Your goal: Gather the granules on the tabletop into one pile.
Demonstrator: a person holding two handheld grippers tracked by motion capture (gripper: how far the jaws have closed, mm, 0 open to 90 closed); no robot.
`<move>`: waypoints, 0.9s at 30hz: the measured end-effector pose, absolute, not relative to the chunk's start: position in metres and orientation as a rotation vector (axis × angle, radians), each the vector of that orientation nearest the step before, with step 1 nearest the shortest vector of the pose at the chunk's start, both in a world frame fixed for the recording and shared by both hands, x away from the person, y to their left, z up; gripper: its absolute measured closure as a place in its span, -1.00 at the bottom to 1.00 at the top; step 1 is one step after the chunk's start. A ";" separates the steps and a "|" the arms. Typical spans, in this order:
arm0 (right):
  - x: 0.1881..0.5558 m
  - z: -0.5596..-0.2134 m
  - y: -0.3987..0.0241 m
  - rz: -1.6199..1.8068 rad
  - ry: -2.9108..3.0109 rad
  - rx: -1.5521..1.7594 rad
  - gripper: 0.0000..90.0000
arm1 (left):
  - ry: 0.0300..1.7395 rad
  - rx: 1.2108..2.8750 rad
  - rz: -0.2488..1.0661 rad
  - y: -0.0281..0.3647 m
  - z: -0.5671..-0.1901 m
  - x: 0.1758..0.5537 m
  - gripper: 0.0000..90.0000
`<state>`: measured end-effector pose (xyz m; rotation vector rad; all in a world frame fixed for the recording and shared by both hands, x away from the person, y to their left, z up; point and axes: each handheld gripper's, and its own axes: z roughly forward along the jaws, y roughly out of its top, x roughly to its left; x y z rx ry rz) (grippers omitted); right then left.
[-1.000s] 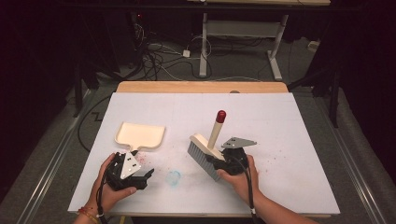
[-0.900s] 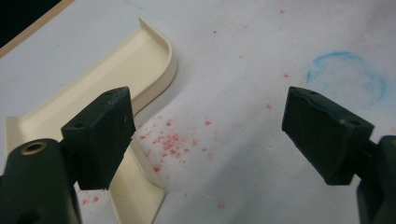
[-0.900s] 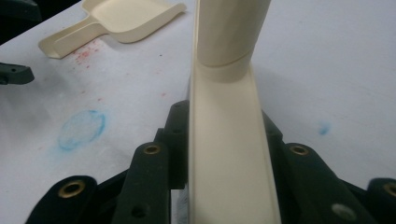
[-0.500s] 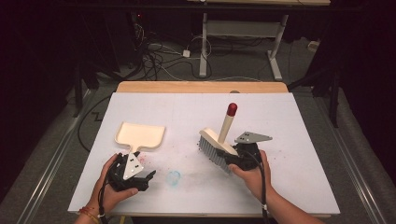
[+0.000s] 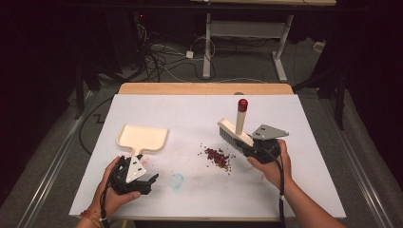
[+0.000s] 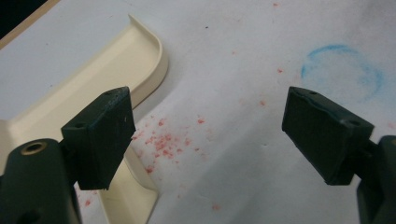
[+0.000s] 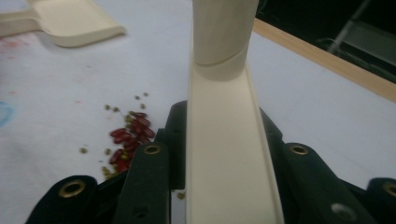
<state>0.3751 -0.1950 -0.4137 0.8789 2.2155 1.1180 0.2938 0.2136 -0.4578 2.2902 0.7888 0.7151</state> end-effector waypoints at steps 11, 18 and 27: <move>0.381 -0.442 -0.178 1.010 2.188 0.909 0.50 | 0.780 2.290 0.741 0.213 -0.457 0.292 -0.63; 0.367 -0.445 -0.150 1.047 2.219 0.841 0.50 | 0.773 2.295 0.738 0.212 -0.457 0.292 -0.63; 0.365 -0.438 -0.140 1.052 2.208 0.774 0.50 | 0.772 2.293 0.736 0.213 -0.457 0.292 -0.63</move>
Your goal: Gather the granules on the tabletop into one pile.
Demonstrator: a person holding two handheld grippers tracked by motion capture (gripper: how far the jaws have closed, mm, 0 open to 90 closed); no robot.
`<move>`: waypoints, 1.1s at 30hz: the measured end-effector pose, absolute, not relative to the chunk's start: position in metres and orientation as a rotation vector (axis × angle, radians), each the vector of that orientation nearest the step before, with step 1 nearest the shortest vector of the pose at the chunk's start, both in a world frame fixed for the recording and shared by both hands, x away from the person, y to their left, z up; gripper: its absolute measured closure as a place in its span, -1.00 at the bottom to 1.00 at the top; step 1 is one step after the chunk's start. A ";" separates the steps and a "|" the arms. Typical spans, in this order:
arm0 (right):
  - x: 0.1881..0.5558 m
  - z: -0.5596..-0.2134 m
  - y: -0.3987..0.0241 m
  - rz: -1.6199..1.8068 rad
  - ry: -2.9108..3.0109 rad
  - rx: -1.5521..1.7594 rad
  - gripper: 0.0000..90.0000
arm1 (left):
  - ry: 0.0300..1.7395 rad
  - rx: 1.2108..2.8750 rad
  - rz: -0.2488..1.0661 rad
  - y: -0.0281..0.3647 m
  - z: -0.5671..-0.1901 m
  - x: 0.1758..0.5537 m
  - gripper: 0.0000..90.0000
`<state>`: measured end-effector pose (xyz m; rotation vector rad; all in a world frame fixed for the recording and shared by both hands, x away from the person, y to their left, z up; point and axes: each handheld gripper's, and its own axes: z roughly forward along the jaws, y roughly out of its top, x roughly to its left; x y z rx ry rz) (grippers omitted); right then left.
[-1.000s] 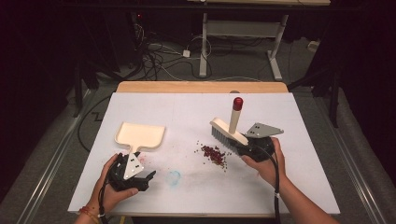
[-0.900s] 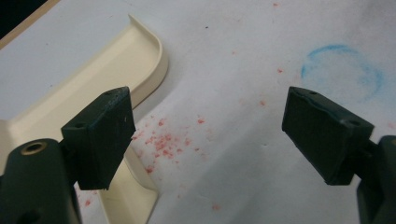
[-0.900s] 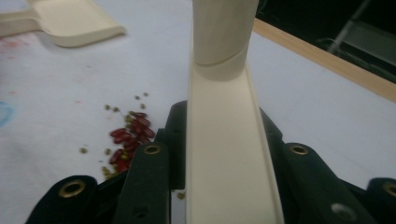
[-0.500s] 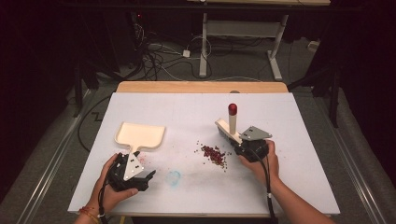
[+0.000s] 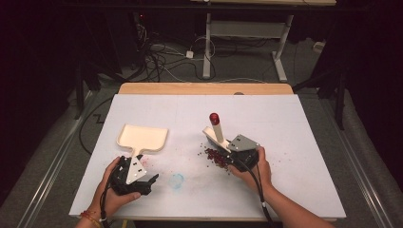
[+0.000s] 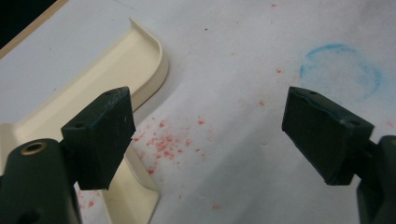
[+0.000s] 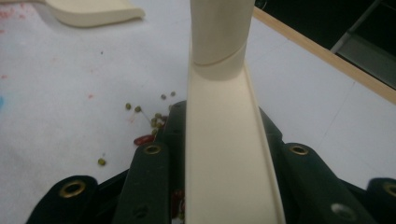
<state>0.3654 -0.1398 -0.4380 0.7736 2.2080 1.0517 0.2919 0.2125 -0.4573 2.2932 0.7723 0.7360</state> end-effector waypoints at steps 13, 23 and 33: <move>0.434 -0.434 -0.137 1.245 2.319 0.391 0.50 | 0.768 2.316 0.713 0.208 -0.460 0.297 -0.63; 0.433 -0.446 -0.137 1.270 2.520 0.184 0.50 | 0.773 2.327 0.702 0.209 -0.462 0.293 -0.63; 0.418 -0.438 -0.167 1.266 2.574 0.059 0.50 | 0.776 2.336 0.696 0.208 -0.463 0.291 -0.63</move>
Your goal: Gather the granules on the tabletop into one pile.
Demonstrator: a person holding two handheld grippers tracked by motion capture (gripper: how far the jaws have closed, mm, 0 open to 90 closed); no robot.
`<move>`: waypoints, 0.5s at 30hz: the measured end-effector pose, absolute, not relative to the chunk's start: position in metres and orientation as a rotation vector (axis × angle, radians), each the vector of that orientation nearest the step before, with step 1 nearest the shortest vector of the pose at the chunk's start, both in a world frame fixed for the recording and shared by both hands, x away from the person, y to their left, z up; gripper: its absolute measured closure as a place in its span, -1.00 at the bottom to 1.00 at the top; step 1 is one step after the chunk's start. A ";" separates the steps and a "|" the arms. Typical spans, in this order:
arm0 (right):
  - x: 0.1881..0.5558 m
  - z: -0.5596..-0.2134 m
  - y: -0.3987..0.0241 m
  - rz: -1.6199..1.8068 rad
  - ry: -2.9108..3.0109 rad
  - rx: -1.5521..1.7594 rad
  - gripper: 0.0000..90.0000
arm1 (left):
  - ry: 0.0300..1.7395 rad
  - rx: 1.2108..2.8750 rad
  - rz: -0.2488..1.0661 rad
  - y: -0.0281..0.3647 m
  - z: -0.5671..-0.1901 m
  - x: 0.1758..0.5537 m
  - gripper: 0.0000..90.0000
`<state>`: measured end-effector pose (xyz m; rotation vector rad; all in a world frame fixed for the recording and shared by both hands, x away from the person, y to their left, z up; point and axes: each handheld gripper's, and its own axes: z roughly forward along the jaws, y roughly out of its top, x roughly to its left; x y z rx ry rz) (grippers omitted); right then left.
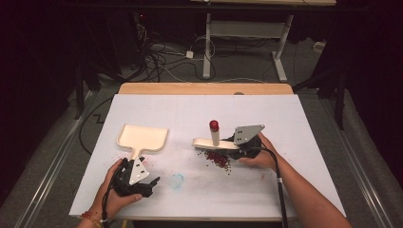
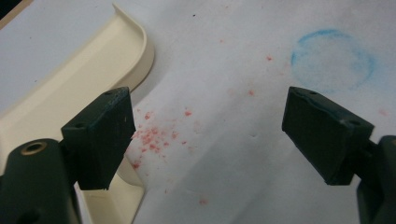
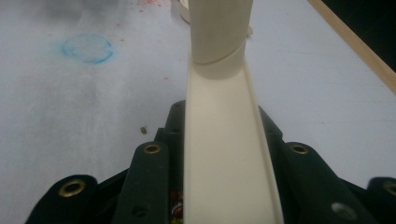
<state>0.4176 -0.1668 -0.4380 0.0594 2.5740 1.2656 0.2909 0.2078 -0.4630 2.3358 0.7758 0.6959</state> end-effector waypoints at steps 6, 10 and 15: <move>0.414 -0.436 -0.177 1.282 2.543 0.086 0.50 | 0.777 2.339 0.696 0.208 -0.463 0.291 -0.63; 0.412 -0.432 -0.180 1.320 2.487 0.171 0.50 | 0.773 2.343 0.700 0.208 -0.463 0.291 -0.63; 0.397 -0.421 -0.187 1.328 2.430 0.308 0.49 | 0.768 2.341 0.701 0.209 -0.462 0.292 -0.63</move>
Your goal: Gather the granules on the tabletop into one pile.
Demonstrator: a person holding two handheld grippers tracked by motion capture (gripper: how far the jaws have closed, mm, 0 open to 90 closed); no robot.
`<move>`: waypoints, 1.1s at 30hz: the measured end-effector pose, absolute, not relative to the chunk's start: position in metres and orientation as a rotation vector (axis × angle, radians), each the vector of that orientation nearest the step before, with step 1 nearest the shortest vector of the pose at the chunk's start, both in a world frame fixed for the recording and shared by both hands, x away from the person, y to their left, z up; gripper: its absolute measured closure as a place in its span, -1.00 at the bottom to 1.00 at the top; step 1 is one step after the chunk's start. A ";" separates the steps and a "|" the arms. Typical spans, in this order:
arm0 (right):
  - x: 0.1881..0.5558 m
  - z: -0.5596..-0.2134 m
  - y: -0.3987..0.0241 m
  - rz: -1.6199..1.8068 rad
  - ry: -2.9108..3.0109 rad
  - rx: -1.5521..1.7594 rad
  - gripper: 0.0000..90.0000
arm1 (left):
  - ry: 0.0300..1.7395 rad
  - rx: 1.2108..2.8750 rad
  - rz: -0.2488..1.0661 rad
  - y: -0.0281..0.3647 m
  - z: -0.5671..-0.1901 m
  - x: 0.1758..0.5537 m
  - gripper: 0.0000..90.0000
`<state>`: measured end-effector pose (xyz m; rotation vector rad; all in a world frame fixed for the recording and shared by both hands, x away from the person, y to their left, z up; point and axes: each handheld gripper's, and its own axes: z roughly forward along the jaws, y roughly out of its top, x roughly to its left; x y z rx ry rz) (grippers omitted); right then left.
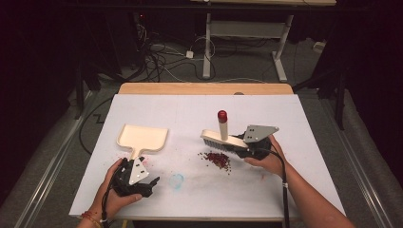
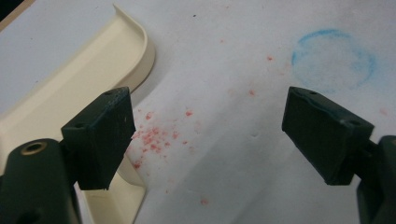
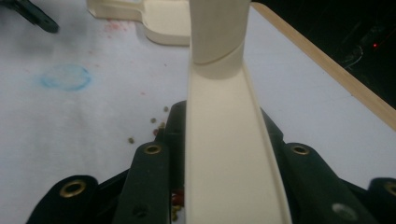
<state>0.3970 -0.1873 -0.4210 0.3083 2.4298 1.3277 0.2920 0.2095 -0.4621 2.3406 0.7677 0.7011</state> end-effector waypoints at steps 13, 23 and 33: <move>0.331 -0.421 -0.140 1.486 2.291 0.881 0.50 | 0.743 2.325 0.725 0.207 -0.458 0.292 -0.63; 0.342 -0.450 -0.110 1.353 2.201 1.050 0.50 | 0.732 2.334 0.711 0.208 -0.459 0.293 -0.63; 0.336 -0.444 -0.132 1.305 2.211 1.063 0.50 | 0.727 2.329 0.717 0.207 -0.459 0.291 -0.63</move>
